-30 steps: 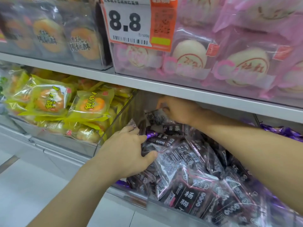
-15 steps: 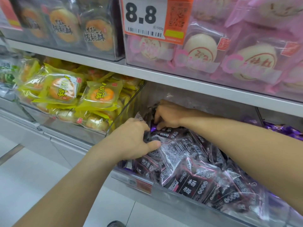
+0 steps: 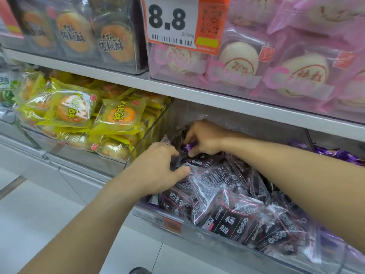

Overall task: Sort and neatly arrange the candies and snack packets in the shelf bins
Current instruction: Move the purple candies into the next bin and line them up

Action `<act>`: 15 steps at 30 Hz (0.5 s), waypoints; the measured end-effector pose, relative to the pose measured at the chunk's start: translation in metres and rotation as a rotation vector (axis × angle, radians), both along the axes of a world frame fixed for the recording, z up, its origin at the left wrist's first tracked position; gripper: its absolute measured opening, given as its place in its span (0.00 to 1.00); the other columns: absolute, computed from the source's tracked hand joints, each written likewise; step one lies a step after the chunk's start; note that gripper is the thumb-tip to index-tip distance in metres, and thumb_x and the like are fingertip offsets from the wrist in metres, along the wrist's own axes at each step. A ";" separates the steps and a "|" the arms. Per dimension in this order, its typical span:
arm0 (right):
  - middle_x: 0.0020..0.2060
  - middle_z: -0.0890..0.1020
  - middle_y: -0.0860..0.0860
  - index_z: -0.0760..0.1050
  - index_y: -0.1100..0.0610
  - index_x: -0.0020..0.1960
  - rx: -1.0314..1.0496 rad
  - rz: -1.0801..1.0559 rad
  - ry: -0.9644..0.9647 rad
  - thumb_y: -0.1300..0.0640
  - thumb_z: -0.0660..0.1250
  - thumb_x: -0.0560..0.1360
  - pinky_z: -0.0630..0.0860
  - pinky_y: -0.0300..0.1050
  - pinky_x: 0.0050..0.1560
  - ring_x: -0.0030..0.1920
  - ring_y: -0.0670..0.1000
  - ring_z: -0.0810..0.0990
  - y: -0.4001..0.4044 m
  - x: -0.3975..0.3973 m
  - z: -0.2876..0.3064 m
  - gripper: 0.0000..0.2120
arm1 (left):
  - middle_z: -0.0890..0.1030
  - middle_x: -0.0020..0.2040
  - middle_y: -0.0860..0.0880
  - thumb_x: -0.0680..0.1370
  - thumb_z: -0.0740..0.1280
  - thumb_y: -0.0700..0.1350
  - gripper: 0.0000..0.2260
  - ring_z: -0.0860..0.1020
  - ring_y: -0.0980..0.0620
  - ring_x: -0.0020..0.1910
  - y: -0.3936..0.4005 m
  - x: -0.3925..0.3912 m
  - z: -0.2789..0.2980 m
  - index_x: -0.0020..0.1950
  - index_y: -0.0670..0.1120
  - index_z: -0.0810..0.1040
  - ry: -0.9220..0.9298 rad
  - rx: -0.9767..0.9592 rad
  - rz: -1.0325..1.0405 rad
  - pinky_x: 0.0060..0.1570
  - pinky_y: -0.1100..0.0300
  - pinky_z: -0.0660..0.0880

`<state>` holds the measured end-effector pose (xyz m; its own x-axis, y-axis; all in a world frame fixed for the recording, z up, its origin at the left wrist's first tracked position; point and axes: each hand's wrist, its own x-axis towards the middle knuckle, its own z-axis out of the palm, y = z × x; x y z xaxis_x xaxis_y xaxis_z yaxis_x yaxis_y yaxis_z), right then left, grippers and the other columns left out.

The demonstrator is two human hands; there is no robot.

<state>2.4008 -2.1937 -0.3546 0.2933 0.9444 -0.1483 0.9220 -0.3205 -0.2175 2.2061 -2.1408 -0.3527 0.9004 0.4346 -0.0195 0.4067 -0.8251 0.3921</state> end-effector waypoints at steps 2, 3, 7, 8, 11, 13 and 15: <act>0.52 0.84 0.48 0.82 0.52 0.59 0.037 -0.036 0.044 0.51 0.79 0.69 0.70 0.37 0.48 0.48 0.46 0.78 -0.018 -0.002 0.015 0.20 | 0.76 0.66 0.50 0.76 0.67 0.61 0.28 0.73 0.53 0.66 0.000 -0.002 0.001 0.73 0.49 0.70 -0.065 0.015 0.043 0.55 0.65 0.66; 0.50 0.84 0.47 0.82 0.51 0.59 0.060 -0.059 0.057 0.51 0.78 0.69 0.72 0.36 0.49 0.47 0.45 0.78 -0.029 -0.003 0.020 0.20 | 0.77 0.66 0.51 0.76 0.68 0.59 0.29 0.74 0.54 0.65 0.000 -0.004 0.001 0.74 0.51 0.68 -0.121 0.015 0.056 0.53 0.67 0.65; 0.50 0.86 0.53 0.81 0.55 0.60 0.197 -0.179 0.588 0.55 0.75 0.73 0.80 0.46 0.57 0.49 0.50 0.85 -0.072 -0.018 0.036 0.17 | 0.72 0.70 0.60 0.73 0.73 0.56 0.33 0.69 0.61 0.68 -0.002 -0.018 0.007 0.75 0.55 0.66 -0.348 -0.045 0.032 0.61 0.71 0.62; 0.52 0.85 0.58 0.80 0.59 0.61 0.232 -0.199 0.840 0.58 0.73 0.74 0.81 0.45 0.57 0.50 0.53 0.85 -0.081 -0.026 0.041 0.16 | 0.73 0.69 0.61 0.72 0.74 0.57 0.32 0.70 0.63 0.67 -0.004 -0.021 0.010 0.74 0.56 0.68 -0.393 -0.045 0.030 0.60 0.71 0.63; 0.52 0.84 0.63 0.77 0.66 0.62 0.246 -0.189 1.340 0.58 0.67 0.74 0.81 0.41 0.53 0.50 0.54 0.84 -0.097 -0.055 0.055 0.20 | 0.83 0.54 0.61 0.72 0.75 0.54 0.20 0.80 0.62 0.53 -0.013 -0.033 0.019 0.63 0.57 0.78 -0.532 -0.179 0.019 0.52 0.67 0.76; 0.50 0.84 0.62 0.77 0.67 0.62 0.226 -0.148 1.402 0.54 0.64 0.75 0.81 0.41 0.51 0.48 0.53 0.84 -0.098 -0.069 0.059 0.21 | 0.85 0.45 0.57 0.72 0.76 0.52 0.12 0.84 0.55 0.43 -0.017 -0.047 0.027 0.54 0.55 0.83 -0.569 -0.342 0.037 0.45 0.55 0.81; 0.50 0.85 0.61 0.79 0.66 0.60 0.251 -0.157 1.302 0.53 0.65 0.77 0.82 0.43 0.52 0.48 0.54 0.84 -0.096 -0.076 0.057 0.19 | 0.86 0.40 0.52 0.70 0.74 0.50 0.11 0.84 0.51 0.38 -0.018 -0.064 0.035 0.51 0.52 0.84 -0.539 -0.430 0.103 0.41 0.52 0.81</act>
